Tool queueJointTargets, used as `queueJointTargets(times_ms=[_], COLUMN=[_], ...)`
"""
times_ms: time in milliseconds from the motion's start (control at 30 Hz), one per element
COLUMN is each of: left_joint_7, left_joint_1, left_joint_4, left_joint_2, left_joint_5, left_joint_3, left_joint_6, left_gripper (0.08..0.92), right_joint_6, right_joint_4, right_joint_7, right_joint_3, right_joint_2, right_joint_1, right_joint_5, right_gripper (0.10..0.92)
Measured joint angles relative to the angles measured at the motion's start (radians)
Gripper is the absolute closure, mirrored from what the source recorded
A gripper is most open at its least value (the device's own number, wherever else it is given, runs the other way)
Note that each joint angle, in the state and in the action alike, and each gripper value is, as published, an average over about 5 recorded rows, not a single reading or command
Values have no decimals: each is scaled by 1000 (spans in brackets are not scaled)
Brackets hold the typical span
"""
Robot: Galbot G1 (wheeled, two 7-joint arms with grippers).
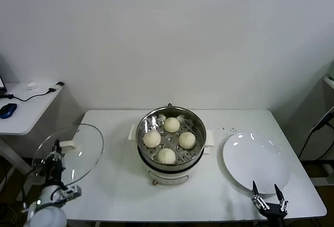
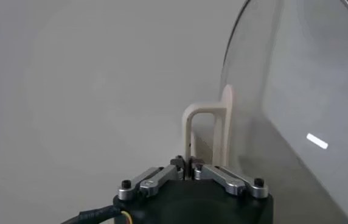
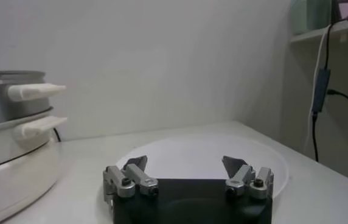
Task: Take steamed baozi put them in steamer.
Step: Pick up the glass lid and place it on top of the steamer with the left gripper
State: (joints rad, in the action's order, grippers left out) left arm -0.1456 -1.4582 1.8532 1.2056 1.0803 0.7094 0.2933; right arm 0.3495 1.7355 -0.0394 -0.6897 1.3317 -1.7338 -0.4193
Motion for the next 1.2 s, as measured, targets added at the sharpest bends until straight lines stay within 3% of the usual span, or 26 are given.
queueJointTargets(times_ms=[233, 533, 867, 1200], left_joint_7=[124, 277, 448, 521], left_joint_1=[45, 129, 248, 338], left_joint_4=[159, 256, 263, 212], left_joint_2=[-55, -59, 59, 192], left_joint_5=[-21, 128, 385, 548], left_joint_3=[-65, -286, -539, -684], left_joint_6=[143, 290, 378, 420], left_gripper=[856, 856, 856, 856], right_joint_6=[-9, -23, -18, -15], right_joint_4=[1, -6, -23, -38], right_joint_7=[22, 49, 62, 67], right_joint_3=[4, 18, 25, 25], right_joint_2=[6, 14, 19, 23], right_joint_1=[17, 44, 61, 66], right_joint_5=[28, 70, 96, 108], right_gripper=[203, 203, 203, 203])
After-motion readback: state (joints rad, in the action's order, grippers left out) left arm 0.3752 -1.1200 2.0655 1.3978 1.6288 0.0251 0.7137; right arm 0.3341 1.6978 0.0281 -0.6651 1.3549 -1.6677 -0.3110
